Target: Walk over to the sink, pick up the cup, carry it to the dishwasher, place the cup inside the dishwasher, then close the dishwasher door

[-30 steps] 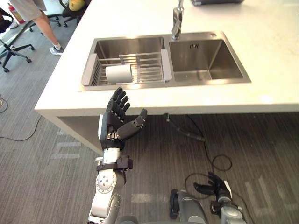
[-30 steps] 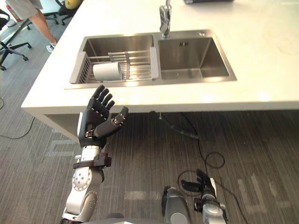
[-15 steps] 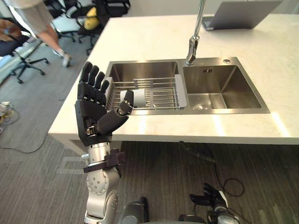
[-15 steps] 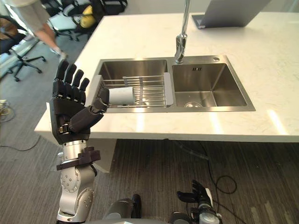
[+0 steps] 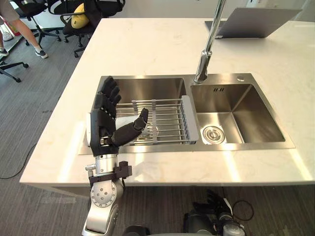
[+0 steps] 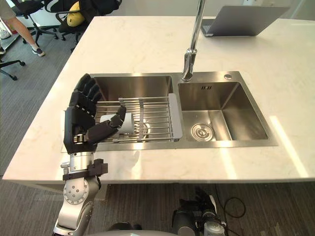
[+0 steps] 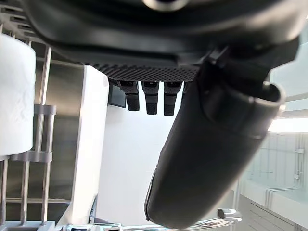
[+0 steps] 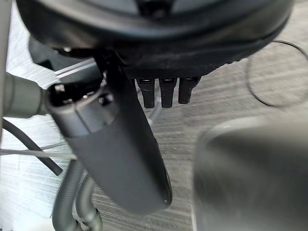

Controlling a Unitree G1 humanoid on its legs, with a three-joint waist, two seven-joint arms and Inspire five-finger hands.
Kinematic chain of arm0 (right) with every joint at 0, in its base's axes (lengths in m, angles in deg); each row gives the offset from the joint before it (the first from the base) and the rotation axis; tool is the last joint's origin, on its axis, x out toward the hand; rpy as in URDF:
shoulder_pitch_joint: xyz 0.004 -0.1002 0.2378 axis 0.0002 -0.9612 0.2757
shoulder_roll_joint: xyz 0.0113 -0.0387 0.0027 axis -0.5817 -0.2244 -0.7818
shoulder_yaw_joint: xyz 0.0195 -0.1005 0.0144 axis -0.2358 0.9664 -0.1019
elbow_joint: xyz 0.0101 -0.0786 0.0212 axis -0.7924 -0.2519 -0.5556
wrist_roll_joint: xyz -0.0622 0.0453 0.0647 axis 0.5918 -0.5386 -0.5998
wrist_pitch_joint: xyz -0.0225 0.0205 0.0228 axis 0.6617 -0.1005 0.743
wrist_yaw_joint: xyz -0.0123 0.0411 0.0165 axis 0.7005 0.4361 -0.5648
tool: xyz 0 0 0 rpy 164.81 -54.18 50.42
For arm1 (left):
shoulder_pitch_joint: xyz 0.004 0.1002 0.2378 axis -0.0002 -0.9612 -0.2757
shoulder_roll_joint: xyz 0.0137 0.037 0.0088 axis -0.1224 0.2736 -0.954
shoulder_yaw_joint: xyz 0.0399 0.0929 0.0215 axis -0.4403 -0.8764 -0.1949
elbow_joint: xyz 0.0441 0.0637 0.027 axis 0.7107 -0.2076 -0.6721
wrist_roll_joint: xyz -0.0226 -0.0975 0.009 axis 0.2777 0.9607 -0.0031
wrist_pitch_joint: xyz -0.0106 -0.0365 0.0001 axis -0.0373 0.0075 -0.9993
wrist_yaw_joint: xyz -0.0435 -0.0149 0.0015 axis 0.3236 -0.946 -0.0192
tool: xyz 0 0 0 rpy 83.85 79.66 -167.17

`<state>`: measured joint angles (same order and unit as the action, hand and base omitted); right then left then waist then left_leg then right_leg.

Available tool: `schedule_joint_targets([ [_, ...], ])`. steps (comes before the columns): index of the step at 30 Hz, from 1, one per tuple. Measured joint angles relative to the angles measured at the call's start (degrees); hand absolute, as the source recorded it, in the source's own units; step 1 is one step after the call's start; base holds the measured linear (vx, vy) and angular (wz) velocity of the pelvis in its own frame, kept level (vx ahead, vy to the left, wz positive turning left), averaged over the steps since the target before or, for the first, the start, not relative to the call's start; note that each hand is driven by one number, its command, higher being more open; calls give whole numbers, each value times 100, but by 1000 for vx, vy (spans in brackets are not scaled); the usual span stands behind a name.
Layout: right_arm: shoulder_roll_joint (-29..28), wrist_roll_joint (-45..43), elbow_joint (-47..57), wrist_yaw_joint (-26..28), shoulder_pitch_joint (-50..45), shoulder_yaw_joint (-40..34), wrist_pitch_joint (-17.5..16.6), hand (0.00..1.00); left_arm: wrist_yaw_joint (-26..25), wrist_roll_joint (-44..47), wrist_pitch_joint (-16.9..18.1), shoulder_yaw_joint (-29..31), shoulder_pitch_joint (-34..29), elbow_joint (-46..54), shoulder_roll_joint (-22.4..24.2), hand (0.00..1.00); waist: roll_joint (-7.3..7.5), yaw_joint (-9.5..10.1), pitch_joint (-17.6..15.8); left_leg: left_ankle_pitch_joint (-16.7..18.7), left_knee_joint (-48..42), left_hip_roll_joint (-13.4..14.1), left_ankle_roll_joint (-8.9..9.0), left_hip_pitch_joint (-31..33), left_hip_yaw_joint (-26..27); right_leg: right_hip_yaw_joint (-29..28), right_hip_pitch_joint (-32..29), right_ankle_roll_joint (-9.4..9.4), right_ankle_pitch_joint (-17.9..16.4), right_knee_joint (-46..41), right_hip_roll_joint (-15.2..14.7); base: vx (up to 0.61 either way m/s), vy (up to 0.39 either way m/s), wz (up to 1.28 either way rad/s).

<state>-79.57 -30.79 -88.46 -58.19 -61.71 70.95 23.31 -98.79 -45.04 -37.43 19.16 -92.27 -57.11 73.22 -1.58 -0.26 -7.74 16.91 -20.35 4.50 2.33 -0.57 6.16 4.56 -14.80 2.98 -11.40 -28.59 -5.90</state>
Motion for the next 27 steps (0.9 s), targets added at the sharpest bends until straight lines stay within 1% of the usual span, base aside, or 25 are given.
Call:
schedule_joint_targets([
  [1, 113, -1, 21, 21, -8, -56, -3, 90, 9, -63, -70, 18, -24, -23, 43, 90, -104, 31, 65, -56, 22, 134, 15, -11, -26, 42, 167, -62, -7, 234, 144, 243, -175, -3],
  [2, 151, -1, 28, 37, -8, -74, -3, 90, 32, -88, -70, 16, -8, -23, 43, 90, -140, 28, 88, -92, 53, 158, 12, -15, -58, 66, 199, -85, -5, 289, 172, 248, -186, -2],
  [3, 210, -5, 29, 46, -5, -86, -3, 90, 118, -198, -70, 22, 44, -26, 27, 90, -166, 28, 105, -212, 134, 163, 56, -55, -119, 108, 268, -119, -7, 382, 185, 136, -115, 12],
  [4, 244, -6, 30, 45, -10, -94, -4, 90, 155, -236, -70, 21, 73, -29, 16, 90, -166, 15, 105, -274, 176, 159, 73, -61, -150, 146, 310, -136, 4, 447, 182, 140, -123, 26],
  [6, 280, -8, 33, 51, -67, -122, -5, 90, 218, -282, -70, 39, 190, -44, -51, 90, -158, -35, 100, -440, 165, 164, 218, -64, -316, 330, 588, -182, 41, 778, 166, 102, -85, 39],
  [7, 279, -10, 34, 52, -95, -127, -5, 90, 222, -282, -70, 51, 208, -66, -73, 90, -159, -56, 100, -462, 94, 162, 237, -53, -376, 382, 682, -178, 54, 860, 162, 104, -55, 35],
  [8, 274, -14, 35, 57, -143, -125, -7, 90, 228, -283, -69, 71, 244, -127, -98, 90, -160, -60, 101, -488, -57, 159, 266, -46, -433, 443, 829, -175, 76, 981, 159, 99, -24, 34],
  [9, 247, -18, 39, 96, -208, -114, -8, 90, 232, -283, -72, 196, 306, -335, -144, 90, -103, -39, 65, -536, -695, 142, 396, 166, -464, 494, 1214, -194, 183, 1311, 97, 93, -1, 24],
  [10, 238, -18, 51, 101, -217, -112, -16, 90, 232, -283, -73, 247, 323, -390, -162, 90, -50, -17, 44, -410, -825, 121, 414, 229, -470, 494, 1302, -169, 204, 1392, 55, 55, 38, 15],
  [11, 221, -20, 35, 102, -222, -141, -24, 90, 231, -285, -80, 333, 337, -419, -173, 90, -103, 14, 73, -241, -466, 84, 335, 332, -457, 499, 1381, -140, 254, 1476, 42, 40, 74, -1],
  [12, 234, -22, 3, 112, -218, -216, -22, 90, 230, -296, -77, 416, 355, -398, -174, 90, -210, 43, 114, -606, 32, 123, 234, 397, -441, 498, 1384, -124, 252, 1486, 117, 38, 93, -6],
  [13, 189, -29, -26, 118, -190, -234, -19, 90, 229, -339, -79, 471, 356, -403, -194, 90, -233, 66, 152, -591, 57, 123, 231, 353, -425, 465, 1389, -101, 268, 1515, 131, 25, 93, -8],
  [16, 84, -60, 25, 217, -147, -232, -69, 90, 228, -514, -97, 631, 383, -400, -390, 90, -182, 76, 177, -631, 414, 51, 201, 314, -432, 443, 1375, 20, 409, 1770, 109, -17, 73, 7],
  [17, 76, -60, 12, 227, -148, -233, -69, 90, 230, -594, -131, 644, 382, -402, -428, 90, -179, 89, 176, -647, 479, 32, 175, 315, -437, 454, 1376, 38, 455, 1828, 96, -62, 100, 13],
  [18, 60, -60, 2, 240, -156, -232, -68, 90, 239, -748, -164, 683, 381, -401, -463, 90, -177, 93, 178, -696, 575, 2, 110, 307, -436, 455, 1387, 49, 520, 1916, 76, -57, 69, 7],
  [20, 39, -60, 2, 256, -161, -231, -68, 90, 254, -904, -174, 688, 382, -402, -523, 90, -177, 90, 178, -771, 676, -43, 83, 300, -435, 452, 1386, 62, 592, 1992, 66, -74, 42, 2],
  [22, 17, -59, -26, 297, -141, -233, -67, 90, 330, -1153, -193, 688, 383, -427, -653, 90, -176, 89, 179, -882, 866, -48, 66, 236, -431, 453, 1405, 51, 704, 2114, 81, -83, 10, -2],
  [24, 13, -59, -73, 339, -112, -232, -67, 90, 397, -1375, -215, 686, 388, -478, -803, 90, -182, 80, 184, -1087, 1226, -20, 73, 150, -425, 452, 1409, 14, 897, 2322, 135, -111, -35, -3],
  [25, 13, -59, -73, 341, -112, -232, -67, 90, 404, -1401, -218, 687, 388, -487, -821, 90, -184, 79, 185, -1106, 1261, -11, 76, 143, -425, 454, 1410, 10, 920, 2349, 146, -111, -37, -4],
  [27, 13, -57, -73, 353, -119, -231, -67, 90, 466, -1650, -226, 707, 394, -663, -995, 90, -173, 83, 192, -1269, 1478, 32, 105, 104, -409, 435, 1415, -33, 1077, 2532, 207, -110, -43, -7],
])
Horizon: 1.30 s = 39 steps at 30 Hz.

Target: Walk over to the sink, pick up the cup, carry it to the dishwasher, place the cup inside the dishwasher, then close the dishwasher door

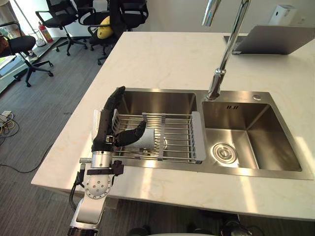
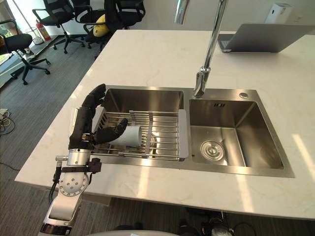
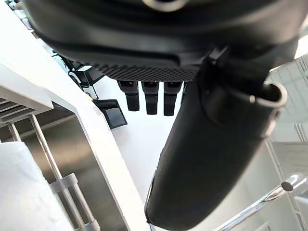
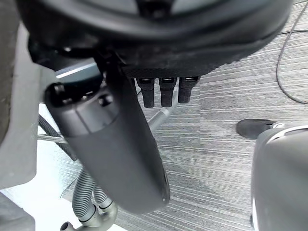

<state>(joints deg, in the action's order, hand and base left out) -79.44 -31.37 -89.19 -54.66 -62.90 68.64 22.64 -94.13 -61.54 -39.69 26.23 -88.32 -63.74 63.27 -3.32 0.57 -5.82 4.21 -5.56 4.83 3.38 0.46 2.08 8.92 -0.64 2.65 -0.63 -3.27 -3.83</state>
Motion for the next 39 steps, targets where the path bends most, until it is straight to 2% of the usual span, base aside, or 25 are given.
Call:
schedule_joint_targets([
  [5, 14, 4, 13, 37, -62, 50, 0, 90, 146, -462, -125, 99, 4, -268, -321, 90, 0, -46, 3, -181, 219, 70, 53, -17, 14, -14, 48, -72, 207, 319, 91, -89, -46, -4],
  [12, 59, 11, 24, 114, -128, 70, 5, 90, 297, -772, -130, 112, 76, -268, -845, 90, 2, -87, 41, -289, 386, 97, 85, -17, -5, 22, 80, -72, 377, 539, 154, -9, -13, 0],
  [22, 80, 55, 147, 149, -95, 166, 3, 90, 409, -1225, -143, 106, 461, -499, -1347, 90, 36, -145, 63, -309, 521, 66, 78, -63, -18, 51, 171, -54, 425, 737, 152, 28, 2, 1],
  [29, 115, 56, 147, 212, -115, 165, 5, 90, 674, -1271, -142, 98, 612, -1002, -1927, 90, 49, -165, 71, -308, 536, 59, 77, -87, 16, 17, 202, -59, 475, 812, 153, -5, 2, -1],
  [39, 124, 58, 147, 250, -171, 164, 16, 90, 845, -1259, -136, 100, 613, -1077, -2147, 90, 63, -159, 79, -308, 558, 59, 75, -93, 30, -5, 193, -56, 479, 815, 153, 0, 0, 0],
])
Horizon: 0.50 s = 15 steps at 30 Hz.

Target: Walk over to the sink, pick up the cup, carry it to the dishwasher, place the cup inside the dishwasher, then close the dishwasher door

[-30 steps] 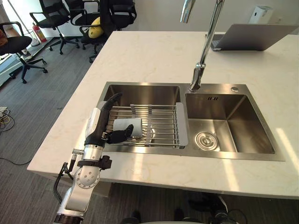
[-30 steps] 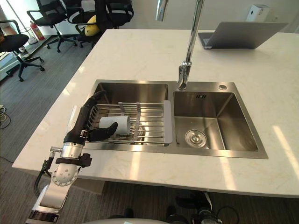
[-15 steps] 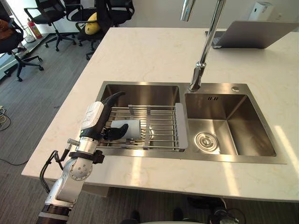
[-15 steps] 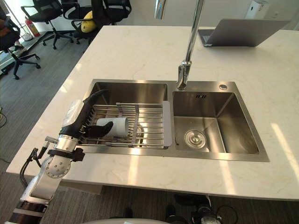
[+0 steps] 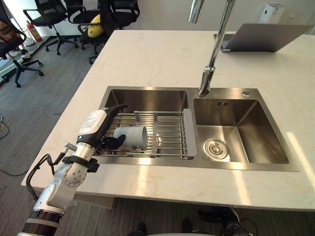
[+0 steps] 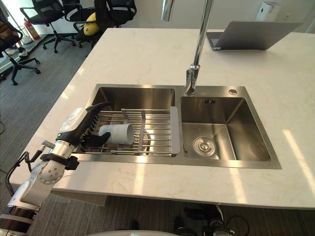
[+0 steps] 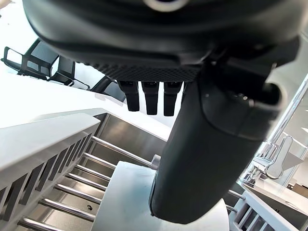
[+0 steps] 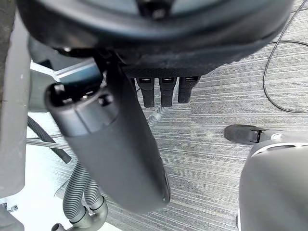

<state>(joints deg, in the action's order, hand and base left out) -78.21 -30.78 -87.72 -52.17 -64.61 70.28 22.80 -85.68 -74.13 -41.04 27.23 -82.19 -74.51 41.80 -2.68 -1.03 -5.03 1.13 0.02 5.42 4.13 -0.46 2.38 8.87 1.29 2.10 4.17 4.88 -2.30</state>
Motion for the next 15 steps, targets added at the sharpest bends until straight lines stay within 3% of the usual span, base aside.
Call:
schedule_joint_targets([
  [15, 2, 170, -10, -1, 17, 5, 22, 90, 354, 57, 161, -28, -1, 1, -331, 90, 0, -5, 0, -1, 3, -1, -2, -40, 7, -9, 35, 0, 0, 0, 0, 0, 0, 0],
])
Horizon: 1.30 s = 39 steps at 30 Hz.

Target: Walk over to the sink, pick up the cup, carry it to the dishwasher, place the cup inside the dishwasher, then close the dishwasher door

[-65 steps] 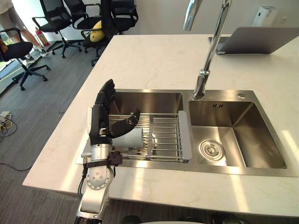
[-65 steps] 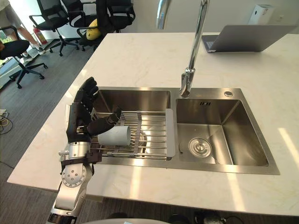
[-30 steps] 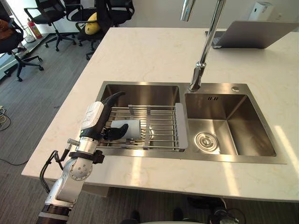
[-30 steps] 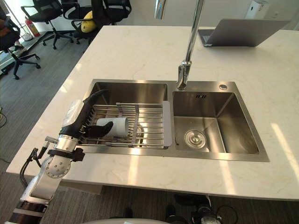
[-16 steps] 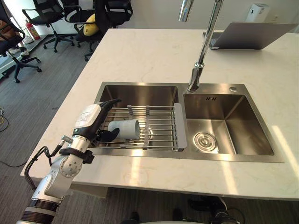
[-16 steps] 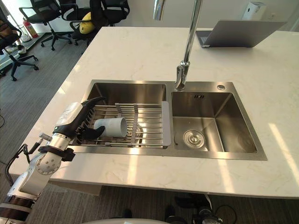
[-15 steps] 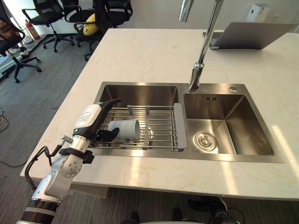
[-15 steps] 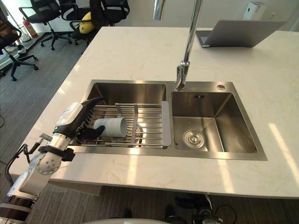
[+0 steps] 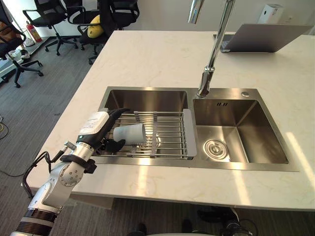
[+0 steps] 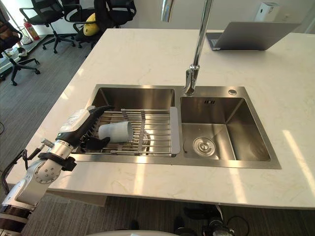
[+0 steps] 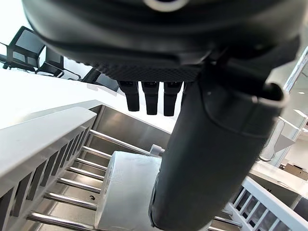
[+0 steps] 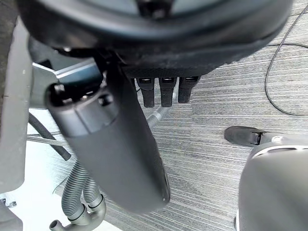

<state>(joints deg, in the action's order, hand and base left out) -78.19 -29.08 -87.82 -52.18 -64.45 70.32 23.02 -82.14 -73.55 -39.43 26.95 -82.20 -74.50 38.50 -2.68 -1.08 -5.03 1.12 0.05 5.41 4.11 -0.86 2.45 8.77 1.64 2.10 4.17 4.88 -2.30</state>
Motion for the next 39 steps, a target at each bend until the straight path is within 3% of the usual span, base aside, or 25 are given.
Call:
schedule_joint_targets([
  [19, 6, 57, -18, 1, 1, 21, 21, 90, 133, 3, -11, -372, 0, -5, -60, 90, 0, -13, 0, 0, 36, -1, -1, -65, 36, -34, 31, 1, -1, 1, -2, 0, 0, 0],
  [25, 12, 62, -18, 38, 24, 137, 55, 90, 249, 3, -86, -461, 16, -145, -58, 90, -1, -106, 0, -2, 72, -2, -3, -73, 75, -69, 0, 1, -1, 2, -2, 0, 0, -2],
  [37, 8, 63, -16, 73, 48, 137, 124, 90, 293, -24, -404, -768, 605, -1056, 202, 90, 0, -182, -4, -9, 168, -20, -13, -67, 199, -153, -111, 14, 7, 2, -15, -1, 2, -4],
  [38, 8, 63, -17, 71, 48, 135, 125, 90, 293, -23, -412, -767, 652, -1129, 202, 30, -2, -183, -5, -9, 173, -21, -13, -66, 216, -168, -124, 16, 8, 2, -15, -8, 0, -5],
  [39, 7, 63, -17, 73, 47, 137, 128, 90, 293, -28, -445, -763, 721, -1189, 203, 30, -1, -177, -5, -9, 174, -21, -13, -59, 221, -174, -136, 18, 9, 3, -15, -11, 0, -5],
])
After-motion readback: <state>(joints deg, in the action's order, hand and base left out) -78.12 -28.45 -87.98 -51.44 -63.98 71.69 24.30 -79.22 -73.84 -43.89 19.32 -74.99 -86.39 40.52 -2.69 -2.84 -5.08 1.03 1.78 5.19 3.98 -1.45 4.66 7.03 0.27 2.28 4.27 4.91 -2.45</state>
